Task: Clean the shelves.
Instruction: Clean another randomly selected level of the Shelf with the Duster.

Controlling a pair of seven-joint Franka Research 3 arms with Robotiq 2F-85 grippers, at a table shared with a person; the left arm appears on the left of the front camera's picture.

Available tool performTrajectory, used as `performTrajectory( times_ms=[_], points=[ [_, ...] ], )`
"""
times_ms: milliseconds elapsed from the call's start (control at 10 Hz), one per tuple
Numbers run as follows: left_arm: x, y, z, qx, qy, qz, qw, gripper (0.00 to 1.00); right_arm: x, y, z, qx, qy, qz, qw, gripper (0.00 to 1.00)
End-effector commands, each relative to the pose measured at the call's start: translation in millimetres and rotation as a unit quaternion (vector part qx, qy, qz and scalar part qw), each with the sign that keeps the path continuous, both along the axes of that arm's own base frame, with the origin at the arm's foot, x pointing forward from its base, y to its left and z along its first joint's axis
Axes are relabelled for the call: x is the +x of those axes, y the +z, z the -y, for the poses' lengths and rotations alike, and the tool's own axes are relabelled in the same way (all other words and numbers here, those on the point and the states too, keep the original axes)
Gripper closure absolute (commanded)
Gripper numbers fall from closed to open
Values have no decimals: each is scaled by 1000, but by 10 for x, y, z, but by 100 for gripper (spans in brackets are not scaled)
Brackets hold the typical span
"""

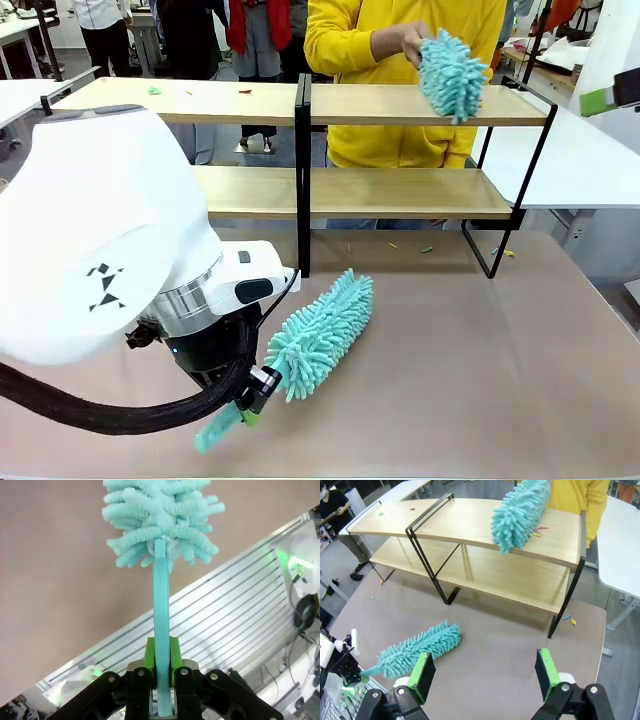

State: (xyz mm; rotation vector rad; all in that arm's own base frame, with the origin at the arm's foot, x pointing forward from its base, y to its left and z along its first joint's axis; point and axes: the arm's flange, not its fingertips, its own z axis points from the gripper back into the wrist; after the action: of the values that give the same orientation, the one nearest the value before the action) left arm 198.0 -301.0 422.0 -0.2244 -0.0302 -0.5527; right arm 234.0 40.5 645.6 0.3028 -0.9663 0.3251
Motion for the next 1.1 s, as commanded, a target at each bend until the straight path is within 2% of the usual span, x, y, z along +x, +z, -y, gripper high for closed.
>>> performTrajectory(
  times_ms=[0,100,200,300,500,800,1000],
  points=[
    [-119,173,-94,-1,-18,-11,1000,87,3,8,7,3,2,0,1000,0],
    [-119,173,-94,-1,-18,-11,1000,87,3,8,7,3,2,0,1000,0],
    [-62,41,-9,0,-6,-7,1000,87,3,8,7,3,2,0,1000,0],
    [-43,15,162,-7,33,27,999,87,3,8,7,3,2,0,1000,0],
    [249,27,505,-42,83,41,995,87,3,8,7,3,2,0,1000,0],
    [588,-47,787,-31,194,68,978,87,3,8,7,3,2,0,1000,0],
    [762,-120,948,-21,224,77,971,87,3,8,7,3,2,0,1000,0]
  ],
)
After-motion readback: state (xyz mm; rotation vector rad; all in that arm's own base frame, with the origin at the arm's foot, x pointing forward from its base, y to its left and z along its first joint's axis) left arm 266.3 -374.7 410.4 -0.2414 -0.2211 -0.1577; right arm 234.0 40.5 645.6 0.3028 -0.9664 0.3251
